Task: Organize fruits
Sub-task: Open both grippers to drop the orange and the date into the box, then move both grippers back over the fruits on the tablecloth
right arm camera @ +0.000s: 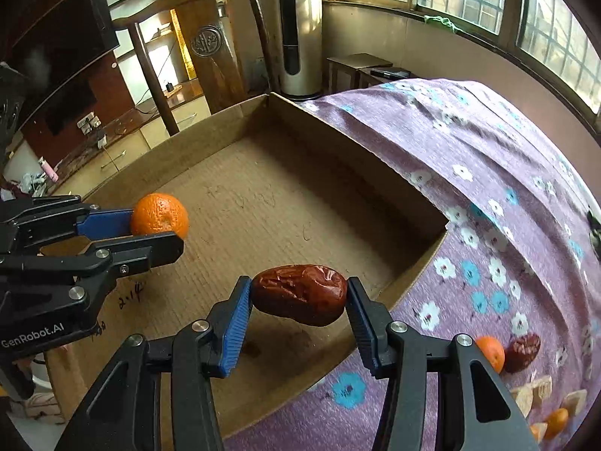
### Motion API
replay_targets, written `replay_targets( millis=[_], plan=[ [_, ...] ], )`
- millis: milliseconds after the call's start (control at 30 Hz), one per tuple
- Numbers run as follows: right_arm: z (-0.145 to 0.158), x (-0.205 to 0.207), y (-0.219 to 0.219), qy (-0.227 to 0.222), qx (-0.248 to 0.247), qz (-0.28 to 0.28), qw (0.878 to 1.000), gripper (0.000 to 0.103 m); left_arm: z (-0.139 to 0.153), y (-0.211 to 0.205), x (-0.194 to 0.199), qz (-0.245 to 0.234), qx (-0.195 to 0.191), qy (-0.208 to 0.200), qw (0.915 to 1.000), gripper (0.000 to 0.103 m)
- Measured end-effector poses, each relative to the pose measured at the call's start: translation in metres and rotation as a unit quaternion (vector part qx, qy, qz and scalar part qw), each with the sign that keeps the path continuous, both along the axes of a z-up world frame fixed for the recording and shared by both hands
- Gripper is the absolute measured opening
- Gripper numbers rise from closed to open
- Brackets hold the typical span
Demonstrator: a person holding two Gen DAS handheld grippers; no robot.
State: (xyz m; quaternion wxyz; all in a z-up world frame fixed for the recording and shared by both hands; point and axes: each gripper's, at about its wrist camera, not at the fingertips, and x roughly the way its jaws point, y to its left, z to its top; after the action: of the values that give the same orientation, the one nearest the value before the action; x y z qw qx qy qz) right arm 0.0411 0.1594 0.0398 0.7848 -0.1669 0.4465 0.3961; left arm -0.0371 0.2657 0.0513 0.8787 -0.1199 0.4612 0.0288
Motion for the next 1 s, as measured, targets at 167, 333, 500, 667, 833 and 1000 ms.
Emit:
replay_targets(
  millis=[167,333,500,667,833,1000],
  plan=[
    [-0.007,0.004,-0.007,-0.005,-0.016,-0.007,1.0,0.055,-0.007,-0.016,0.011,-0.009,0.019,0.021,0.9996,0.032],
    [-0.01,0.004,-0.001,-0.032,-0.034,-0.016,0.999,0.062,-0.01,-0.007,0.012,0.027,0.044,0.034,0.9981,0.061],
    [0.006,-0.001,-0.021,-0.032,-0.009,-0.033,0.999,0.063,-0.003,-0.003,0.007,0.046,0.064,0.018,0.9967,0.078],
    [0.029,-0.027,-0.051,-0.047,0.029,-0.049,0.997,0.075,0.009,-0.027,-0.003,0.034,0.1,-0.01,0.9944,0.078],
    [0.044,-0.053,-0.095,-0.05,0.067,-0.09,0.992,0.081,0.024,-0.062,-0.014,0.023,0.113,-0.044,0.9924,0.085],
    [0.046,-0.065,-0.14,-0.05,0.079,-0.141,0.986,0.083,0.032,-0.1,-0.02,0.003,0.104,-0.062,0.9926,0.085]
  ],
)
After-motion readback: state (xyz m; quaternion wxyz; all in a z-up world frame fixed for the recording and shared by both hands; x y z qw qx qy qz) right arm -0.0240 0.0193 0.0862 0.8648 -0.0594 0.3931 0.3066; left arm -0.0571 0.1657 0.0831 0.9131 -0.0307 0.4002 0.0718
